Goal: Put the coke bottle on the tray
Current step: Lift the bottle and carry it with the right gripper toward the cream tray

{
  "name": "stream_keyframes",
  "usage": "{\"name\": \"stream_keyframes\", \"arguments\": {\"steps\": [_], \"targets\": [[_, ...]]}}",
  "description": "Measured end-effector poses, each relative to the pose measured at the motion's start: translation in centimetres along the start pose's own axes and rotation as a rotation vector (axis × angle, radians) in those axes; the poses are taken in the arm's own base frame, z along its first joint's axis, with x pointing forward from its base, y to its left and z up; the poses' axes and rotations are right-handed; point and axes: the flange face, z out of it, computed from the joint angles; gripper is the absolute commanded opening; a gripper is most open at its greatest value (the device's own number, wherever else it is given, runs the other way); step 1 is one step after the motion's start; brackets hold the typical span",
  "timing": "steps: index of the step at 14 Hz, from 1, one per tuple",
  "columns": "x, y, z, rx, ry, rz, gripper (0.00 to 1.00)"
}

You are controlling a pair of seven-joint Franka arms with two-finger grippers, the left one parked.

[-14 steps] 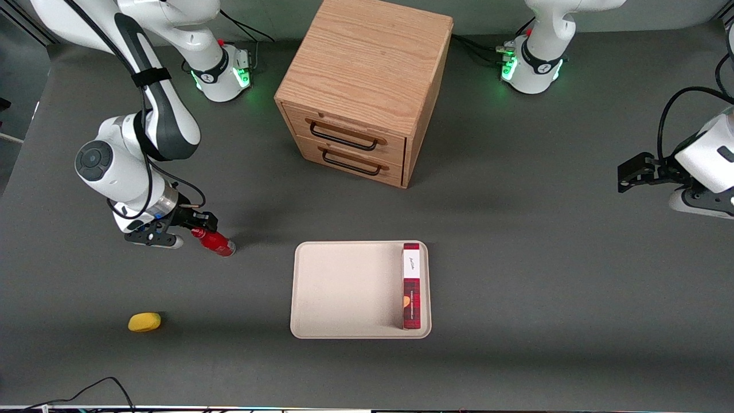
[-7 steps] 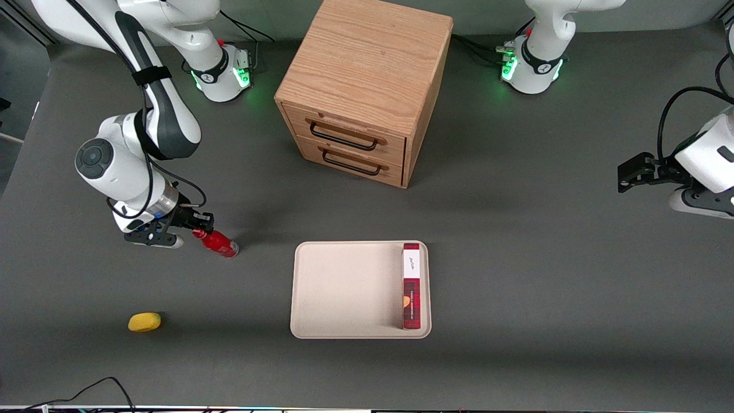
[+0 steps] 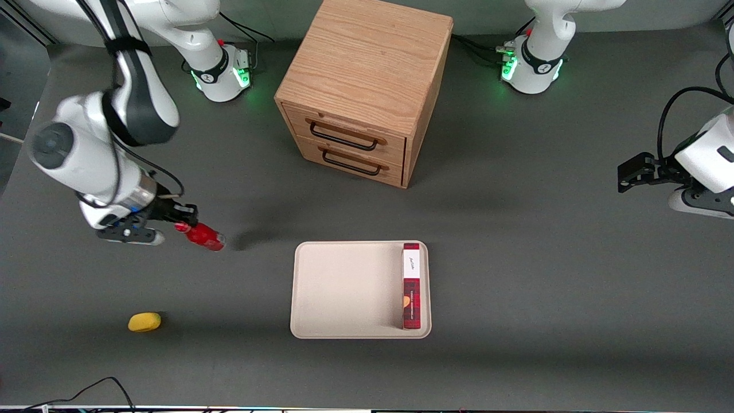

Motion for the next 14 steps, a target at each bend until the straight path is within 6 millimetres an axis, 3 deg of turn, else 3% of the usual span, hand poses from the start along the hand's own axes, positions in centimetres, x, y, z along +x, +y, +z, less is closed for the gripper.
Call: {"name": "stream_keyframes", "arguments": {"steps": [3,4,6,7,9,11,14], "targets": [[-0.2,-0.8,-11.2,-0.005,-0.028,-0.016,0.00],[-0.4,-1.5,-13.9,-0.007,-0.041,-0.029,0.00],[-0.5,-4.7,-16.7,0.000,-0.062,-0.042,0.00],[-0.2,-7.1,-16.9,0.012,-0.064,-0.018,0.00],[0.6,-12.0,-15.5,0.044,-0.083,0.058,0.00],[1.5,-16.5,-12.3,0.068,-0.118,0.168,0.00],[3.5,-20.8,-5.6,0.038,-0.117,0.312,0.00]]}}
